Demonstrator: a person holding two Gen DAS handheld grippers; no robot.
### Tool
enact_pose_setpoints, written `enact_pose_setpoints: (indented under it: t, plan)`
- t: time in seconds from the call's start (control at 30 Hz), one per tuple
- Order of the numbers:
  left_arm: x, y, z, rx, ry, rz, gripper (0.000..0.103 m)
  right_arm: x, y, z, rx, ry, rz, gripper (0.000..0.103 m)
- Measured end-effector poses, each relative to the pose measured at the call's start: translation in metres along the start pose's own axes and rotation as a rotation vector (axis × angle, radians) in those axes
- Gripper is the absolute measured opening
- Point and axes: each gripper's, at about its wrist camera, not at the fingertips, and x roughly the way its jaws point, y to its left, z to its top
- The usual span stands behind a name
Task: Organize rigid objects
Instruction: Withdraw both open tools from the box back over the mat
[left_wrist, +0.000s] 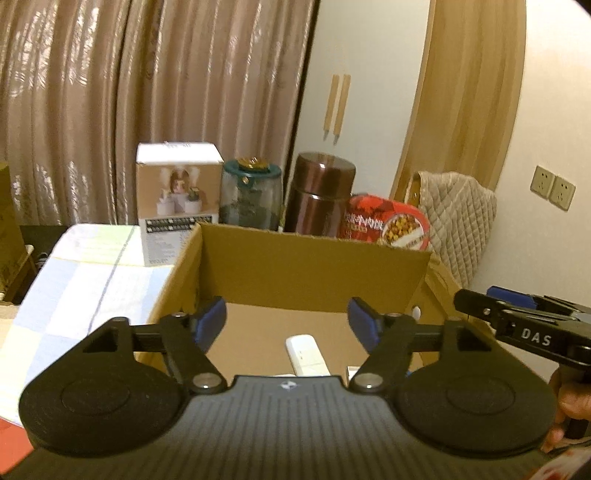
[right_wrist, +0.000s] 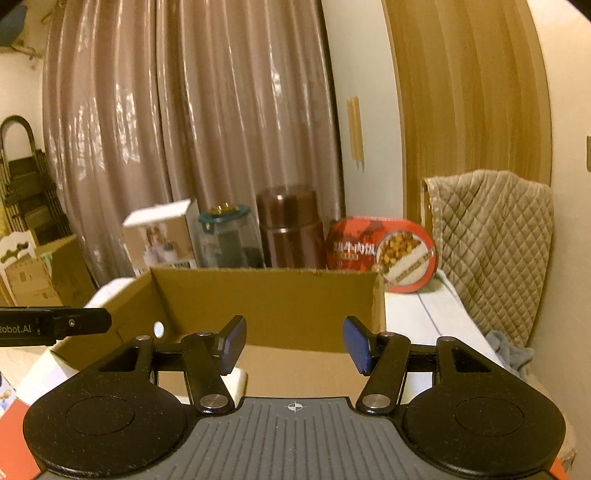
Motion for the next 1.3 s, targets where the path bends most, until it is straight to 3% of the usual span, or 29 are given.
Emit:
enact_pose_setpoints:
  t: [0.2, 0.3, 0.43, 0.77, 0.93, 1.17, 1.3]
  plan:
    - [-0.038, 0.002, -0.008, -0.029, -0.052, 0.035, 0.086, -0.031, 0.003, 0.001, 0.008, -0.057, 0.021, 0.055]
    - [-0.062, 0.002, -0.02, -0.011, -0.07, 0.063, 0.086, -0.051, 0.007, -0.006, 0.007, -0.056, 0.038, 0.055]
    - [-0.098, 0.002, -0.047, 0.019, -0.092, 0.115, 0.089, -0.076, 0.011, -0.024, -0.008, -0.03, 0.053, 0.056]
    - [-0.165, 0.006, -0.126, 0.002, -0.037, 0.15, 0.09, -0.123, 0.019, -0.087, -0.036, 0.073, 0.062, 0.056]
    - [-0.183, 0.012, -0.158, -0.015, 0.006, 0.175, 0.09, -0.139, 0.028, -0.126, -0.036, 0.151, 0.069, 0.058]
    - [-0.191, 0.012, -0.183, 0.01, 0.015, 0.197, 0.09, -0.144, 0.051, -0.157, -0.041, 0.233, 0.107, 0.077]
    - [-0.179, 0.015, -0.188, -0.019, 0.052, 0.188, 0.089, -0.135, 0.063, -0.166, -0.08, 0.269, 0.123, 0.078]
